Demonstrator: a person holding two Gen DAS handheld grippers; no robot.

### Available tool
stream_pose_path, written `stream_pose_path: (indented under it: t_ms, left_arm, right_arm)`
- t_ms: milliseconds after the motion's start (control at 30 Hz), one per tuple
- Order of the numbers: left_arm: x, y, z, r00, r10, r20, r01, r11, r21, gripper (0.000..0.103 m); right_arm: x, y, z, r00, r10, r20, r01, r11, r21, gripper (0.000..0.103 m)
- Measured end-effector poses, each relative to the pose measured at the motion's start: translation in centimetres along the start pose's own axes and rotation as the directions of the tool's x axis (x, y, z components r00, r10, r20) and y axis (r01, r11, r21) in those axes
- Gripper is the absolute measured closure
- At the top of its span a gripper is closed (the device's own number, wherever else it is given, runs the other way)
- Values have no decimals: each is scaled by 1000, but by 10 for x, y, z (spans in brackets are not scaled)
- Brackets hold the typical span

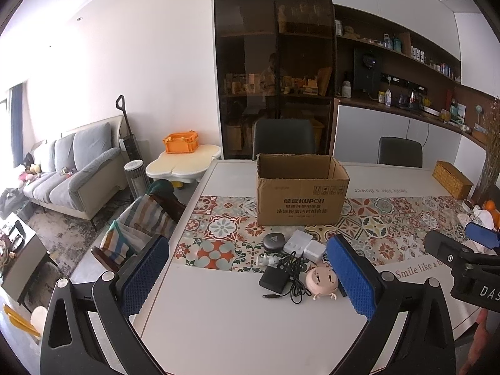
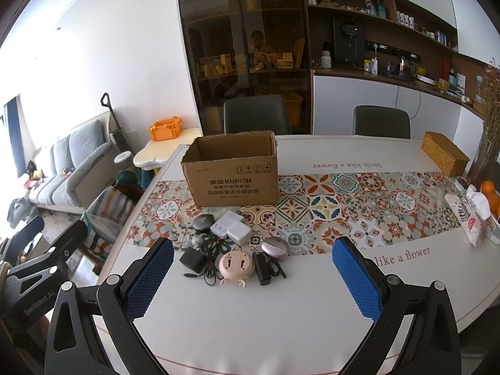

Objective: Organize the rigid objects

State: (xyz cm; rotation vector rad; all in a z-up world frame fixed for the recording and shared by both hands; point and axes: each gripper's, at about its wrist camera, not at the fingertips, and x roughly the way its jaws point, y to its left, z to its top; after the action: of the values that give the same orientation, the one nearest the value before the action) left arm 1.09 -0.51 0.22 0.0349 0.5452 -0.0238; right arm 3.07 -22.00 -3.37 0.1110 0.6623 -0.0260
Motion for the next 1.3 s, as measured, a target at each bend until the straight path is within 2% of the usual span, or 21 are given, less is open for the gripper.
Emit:
stream_pose_path:
  t_ms: [1300]
  left_arm:
    - [0, -6, 1, 1000, -15, -3, 15, 1000, 6, 0]
  right_arm:
    - [3, -1, 0, 1000, 4, -4, -4, 1000, 0, 1]
